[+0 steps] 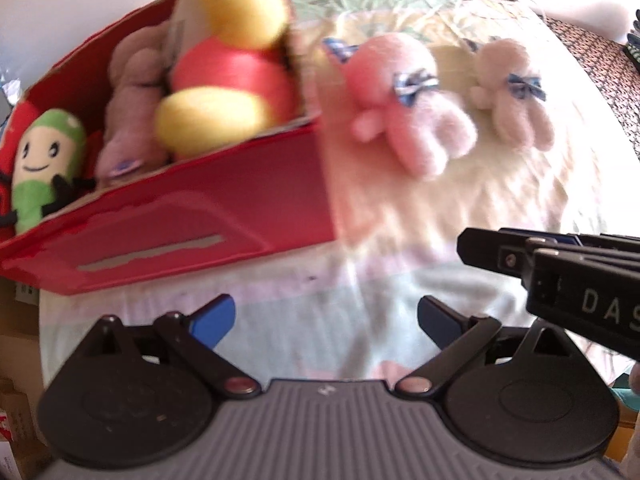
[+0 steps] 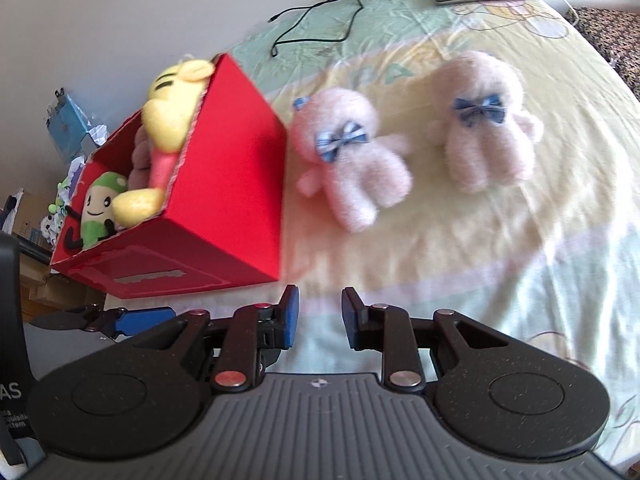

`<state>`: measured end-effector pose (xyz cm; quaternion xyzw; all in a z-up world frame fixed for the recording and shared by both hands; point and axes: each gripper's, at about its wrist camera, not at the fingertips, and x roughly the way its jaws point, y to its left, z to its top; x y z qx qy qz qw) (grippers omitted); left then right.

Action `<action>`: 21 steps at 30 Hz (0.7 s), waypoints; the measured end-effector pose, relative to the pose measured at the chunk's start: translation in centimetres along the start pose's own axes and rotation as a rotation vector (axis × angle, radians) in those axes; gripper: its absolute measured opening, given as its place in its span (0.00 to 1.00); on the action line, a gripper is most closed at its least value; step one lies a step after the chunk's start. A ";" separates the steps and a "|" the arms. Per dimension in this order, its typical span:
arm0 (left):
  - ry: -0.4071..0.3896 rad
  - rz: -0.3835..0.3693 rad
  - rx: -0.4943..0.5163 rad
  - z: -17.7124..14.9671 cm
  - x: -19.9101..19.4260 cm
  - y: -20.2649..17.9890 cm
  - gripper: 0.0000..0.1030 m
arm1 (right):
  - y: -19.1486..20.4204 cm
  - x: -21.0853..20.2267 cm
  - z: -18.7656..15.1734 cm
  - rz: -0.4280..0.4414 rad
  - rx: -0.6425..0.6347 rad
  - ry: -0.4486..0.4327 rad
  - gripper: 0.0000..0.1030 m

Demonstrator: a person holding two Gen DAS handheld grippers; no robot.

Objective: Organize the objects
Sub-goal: 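Move the right gripper out of the box toward the bunny plushes with blue bows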

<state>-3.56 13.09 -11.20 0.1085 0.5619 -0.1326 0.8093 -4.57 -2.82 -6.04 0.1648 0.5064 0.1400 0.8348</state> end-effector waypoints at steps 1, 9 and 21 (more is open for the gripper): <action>-0.001 -0.005 0.005 0.0 0.2 -0.5 0.95 | -0.5 -0.2 0.1 -0.003 0.004 -0.002 0.26; -0.009 -0.023 0.048 1.5 0.4 -4.7 0.95 | -4.7 -1.5 0.8 -0.017 0.057 -0.017 0.26; -0.018 -0.031 0.096 3.8 1.0 -9.1 0.95 | -8.8 -2.0 1.7 -0.034 0.115 -0.021 0.26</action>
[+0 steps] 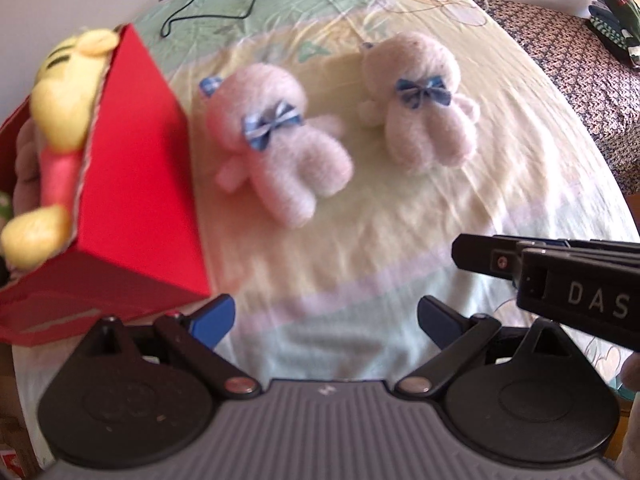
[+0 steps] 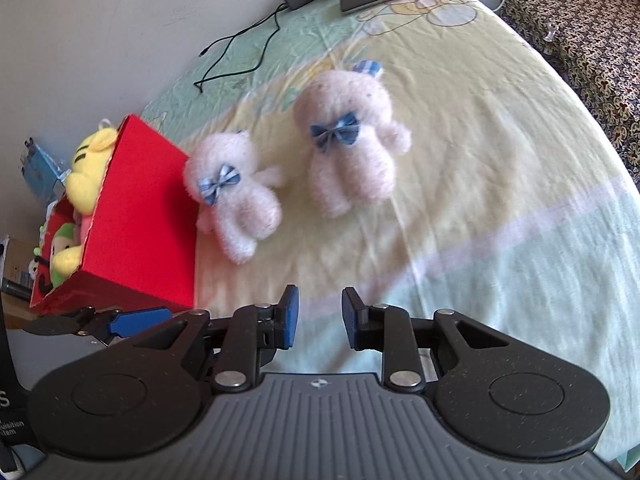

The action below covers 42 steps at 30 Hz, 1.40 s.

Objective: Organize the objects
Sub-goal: 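Close the right gripper on the white bunny plush and lift it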

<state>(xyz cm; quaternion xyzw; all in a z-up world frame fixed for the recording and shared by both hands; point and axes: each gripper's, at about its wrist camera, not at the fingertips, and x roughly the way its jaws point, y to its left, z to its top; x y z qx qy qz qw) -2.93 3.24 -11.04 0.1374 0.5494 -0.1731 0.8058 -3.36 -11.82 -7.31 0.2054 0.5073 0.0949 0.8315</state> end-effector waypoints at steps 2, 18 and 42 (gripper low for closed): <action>-0.010 0.005 0.008 0.4 0.1 -0.5 0.95 | -0.4 0.1 0.3 -0.005 0.007 -0.001 0.26; -0.127 -0.210 -0.009 6.2 1.0 -1.4 0.92 | -5.6 0.7 6.1 0.004 0.110 -0.072 0.29; -0.079 -0.337 -0.085 12.6 7.4 -1.0 0.80 | -5.3 7.8 11.6 0.272 0.033 -0.035 0.62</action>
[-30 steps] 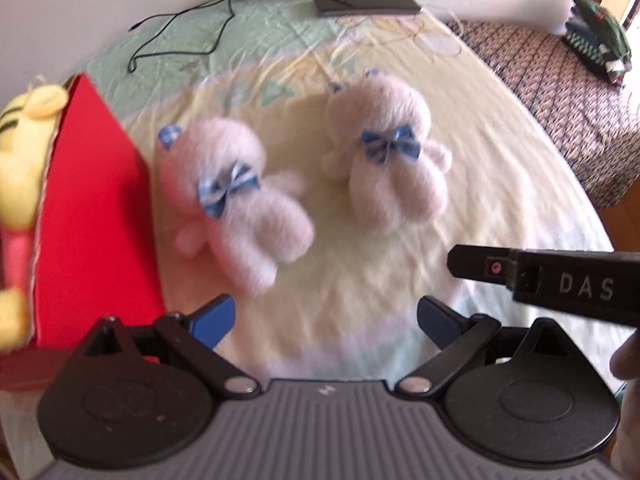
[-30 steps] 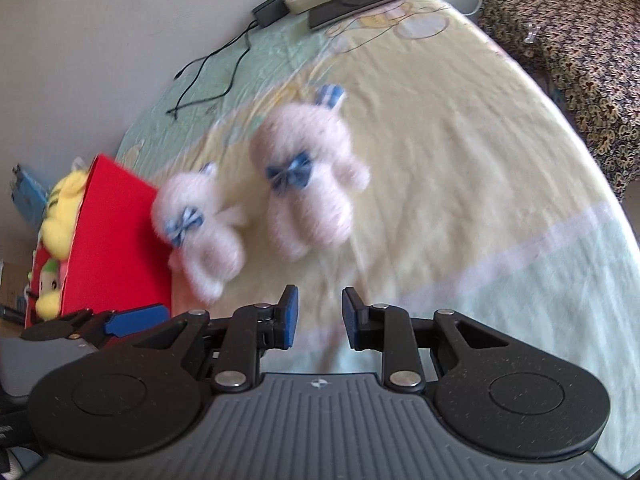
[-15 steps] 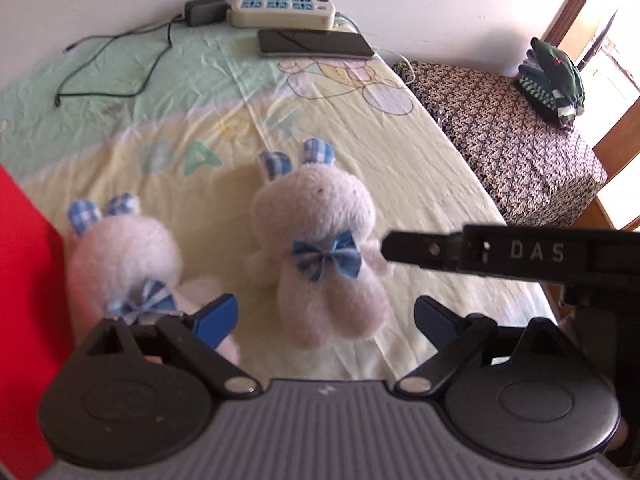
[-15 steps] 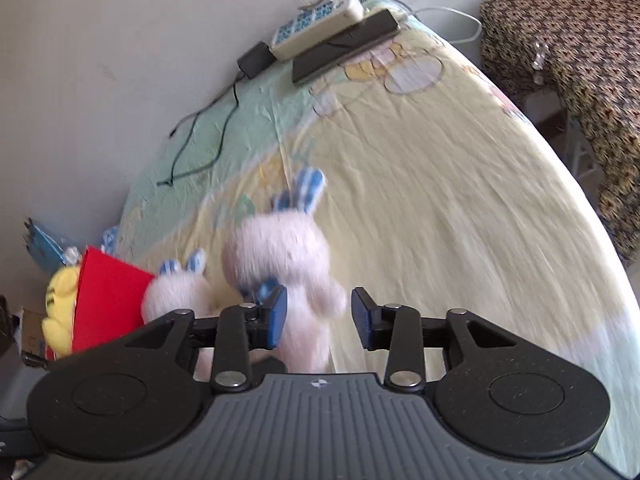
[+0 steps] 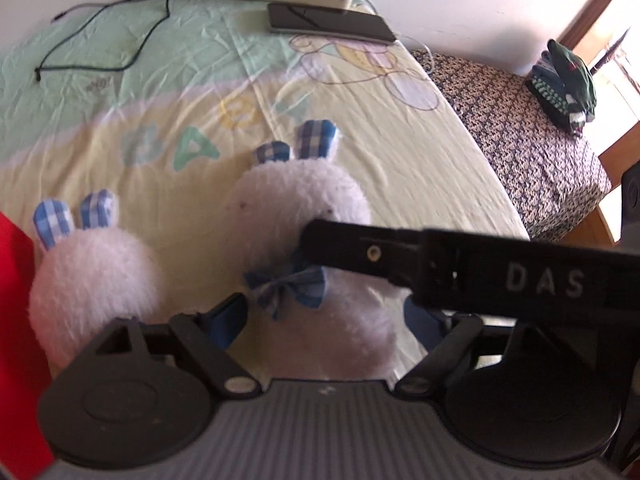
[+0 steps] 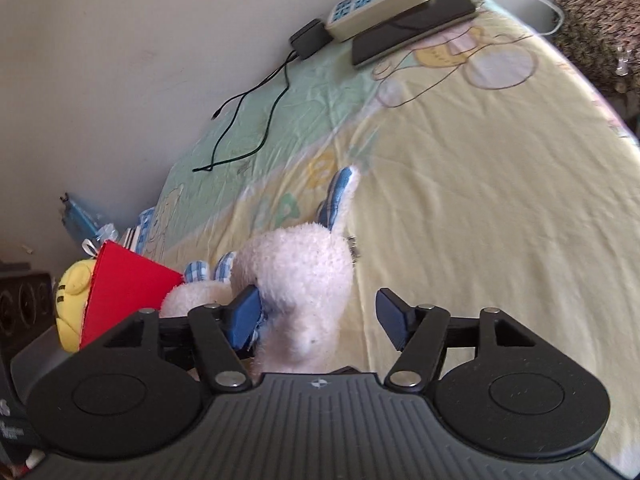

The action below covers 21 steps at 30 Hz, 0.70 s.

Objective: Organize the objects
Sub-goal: 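Close the right gripper on the white bunny plush and lift it, then carry the white bunny with the right gripper over the red box and lower it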

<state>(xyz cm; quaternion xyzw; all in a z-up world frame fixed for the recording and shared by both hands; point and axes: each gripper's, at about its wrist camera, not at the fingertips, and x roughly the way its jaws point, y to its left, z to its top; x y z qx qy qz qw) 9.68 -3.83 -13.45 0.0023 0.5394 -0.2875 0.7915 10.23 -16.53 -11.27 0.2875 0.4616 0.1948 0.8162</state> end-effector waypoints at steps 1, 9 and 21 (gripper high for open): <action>0.001 0.004 0.000 0.1 0.1 0.1 0.78 | 0.0 0.3 0.0 0.031 0.014 0.014 0.56; -0.007 0.013 0.009 0.0 0.1 0.2 0.73 | 1.0 0.3 -0.3 0.064 -0.007 0.023 0.46; 0.011 -0.073 0.046 -4.2 -3.4 -2.0 0.70 | 3.1 -4.6 -5.2 0.026 -0.087 0.004 0.46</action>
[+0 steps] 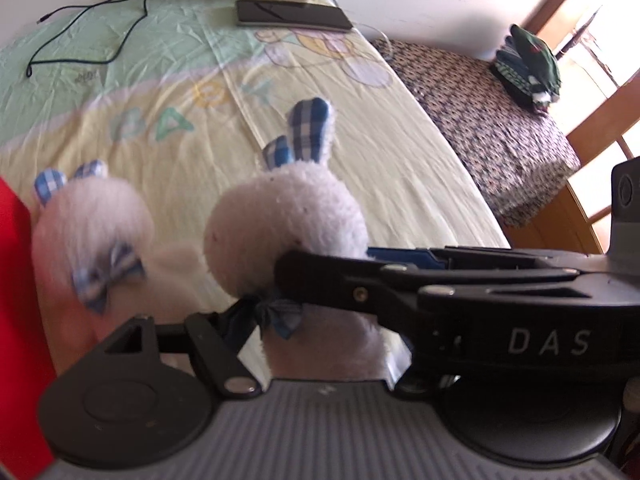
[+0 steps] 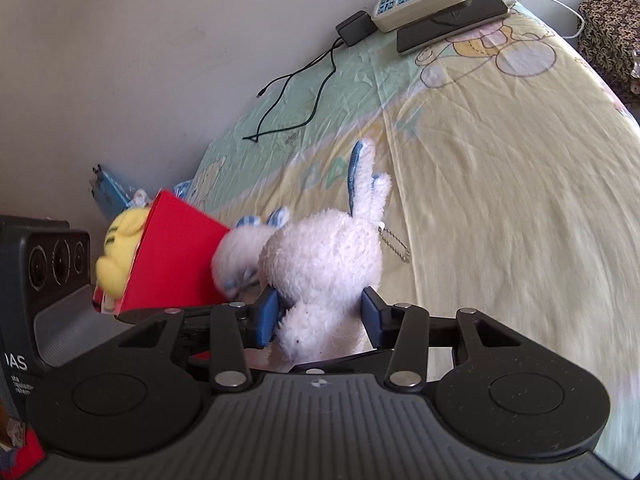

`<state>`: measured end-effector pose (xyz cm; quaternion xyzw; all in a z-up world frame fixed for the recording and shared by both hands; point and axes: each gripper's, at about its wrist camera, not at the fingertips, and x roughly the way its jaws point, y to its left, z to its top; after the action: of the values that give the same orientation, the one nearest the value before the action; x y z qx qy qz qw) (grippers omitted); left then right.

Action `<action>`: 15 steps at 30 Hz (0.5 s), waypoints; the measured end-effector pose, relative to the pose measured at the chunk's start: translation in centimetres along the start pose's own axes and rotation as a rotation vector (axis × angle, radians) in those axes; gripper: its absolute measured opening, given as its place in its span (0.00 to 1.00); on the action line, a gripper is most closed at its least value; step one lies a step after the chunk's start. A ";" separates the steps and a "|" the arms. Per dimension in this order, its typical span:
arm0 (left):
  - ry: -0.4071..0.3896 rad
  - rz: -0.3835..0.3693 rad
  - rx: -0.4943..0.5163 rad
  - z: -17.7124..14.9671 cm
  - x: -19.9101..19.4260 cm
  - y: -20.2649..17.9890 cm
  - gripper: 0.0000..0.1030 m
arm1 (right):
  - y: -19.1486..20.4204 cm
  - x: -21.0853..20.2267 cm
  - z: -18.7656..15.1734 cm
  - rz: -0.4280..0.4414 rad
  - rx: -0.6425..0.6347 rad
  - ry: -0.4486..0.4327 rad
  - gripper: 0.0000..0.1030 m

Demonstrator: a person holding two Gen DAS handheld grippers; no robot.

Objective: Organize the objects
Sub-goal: 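Carry the white bunny with the right gripper over the red box and lower it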

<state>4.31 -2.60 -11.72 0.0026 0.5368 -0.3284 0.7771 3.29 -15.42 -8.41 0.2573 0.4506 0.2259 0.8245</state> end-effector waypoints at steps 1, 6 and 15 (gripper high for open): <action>0.000 -0.004 0.001 -0.5 -0.4 -0.1 0.70 | 0.3 -0.3 -0.4 0.001 0.003 0.001 0.46; 0.009 0.005 0.036 -3.3 -2.2 -0.8 0.70 | 2.1 -0.9 -2.4 0.005 -0.032 0.029 0.46; 0.009 0.030 0.041 -8.1 -5.4 -0.2 0.70 | 5.7 -0.5 -5.1 0.046 -0.119 0.111 0.46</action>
<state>-3.66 2.88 -10.57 0.0280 0.5334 -0.3277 0.7793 -2.14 -10.26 -6.83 0.2053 0.4752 0.2848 0.8068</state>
